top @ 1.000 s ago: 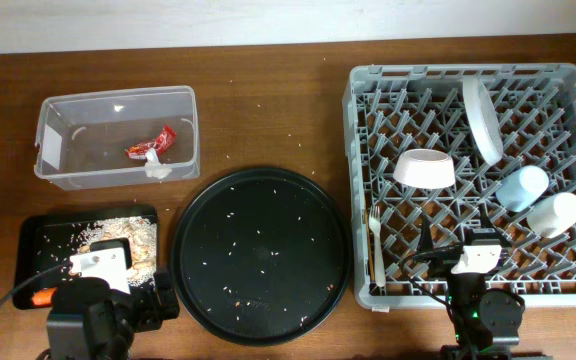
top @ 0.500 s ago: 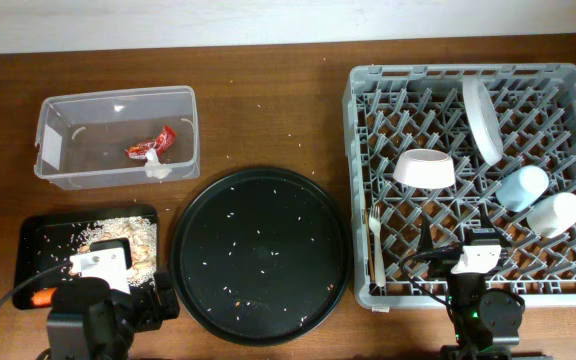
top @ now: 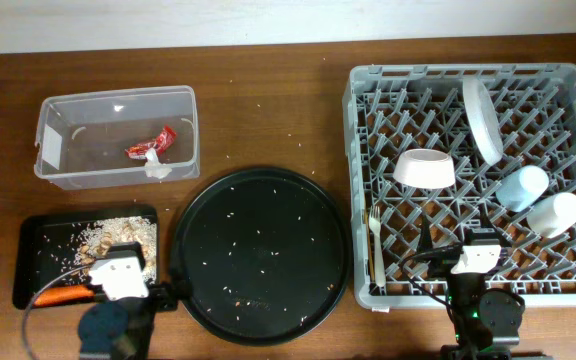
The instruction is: Sort waste into correct bins and load items into the dishwasher rack
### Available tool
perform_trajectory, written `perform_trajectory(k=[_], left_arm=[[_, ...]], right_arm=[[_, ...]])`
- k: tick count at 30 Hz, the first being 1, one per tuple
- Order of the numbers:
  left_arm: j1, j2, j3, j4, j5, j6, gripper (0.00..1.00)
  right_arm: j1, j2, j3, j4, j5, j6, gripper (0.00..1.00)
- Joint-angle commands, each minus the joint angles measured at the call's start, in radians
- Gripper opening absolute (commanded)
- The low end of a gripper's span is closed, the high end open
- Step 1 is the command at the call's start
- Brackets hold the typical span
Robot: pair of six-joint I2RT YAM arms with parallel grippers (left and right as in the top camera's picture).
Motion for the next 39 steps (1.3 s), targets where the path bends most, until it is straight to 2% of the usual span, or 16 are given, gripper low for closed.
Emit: perform_trajectory(k=[1,4,6,9,11,39], left_arm=[[0.003,-0.139,-0.225,0.285,0.086,0.062,0.99],[0.008,-0.159,-0.369,0.583,0.086,0.062,0.99],[0.014,-0.16,-0.425,0.698,0.09,0.062,1.0],[0.025,-0.16,-0.421,0.64,0.097,0.097,0.99],[0.038,-0.16,-0.421,0.545,0.1,0.095,0.99],[0.037,-0.159,-0.421,0.549,0.104,0.096,0.99]], right_arm=[[-0.004,-0.01,-0.005,-0.005,-0.01,0.001,0.98],[-0.004,-0.01,-0.005,-0.005,-0.01,0.001,0.98],[-0.004,-0.01,-0.005,-0.005,-0.01,0.001,0.98],[-0.004,-0.01,-0.005,-0.005,-0.01,0.001,0.98],[-0.004,-0.01,-0.005,-0.005,-0.01,0.001,0.98],[-0.004,-0.01,-0.005,-0.005,-0.01,0.001,0.98]])
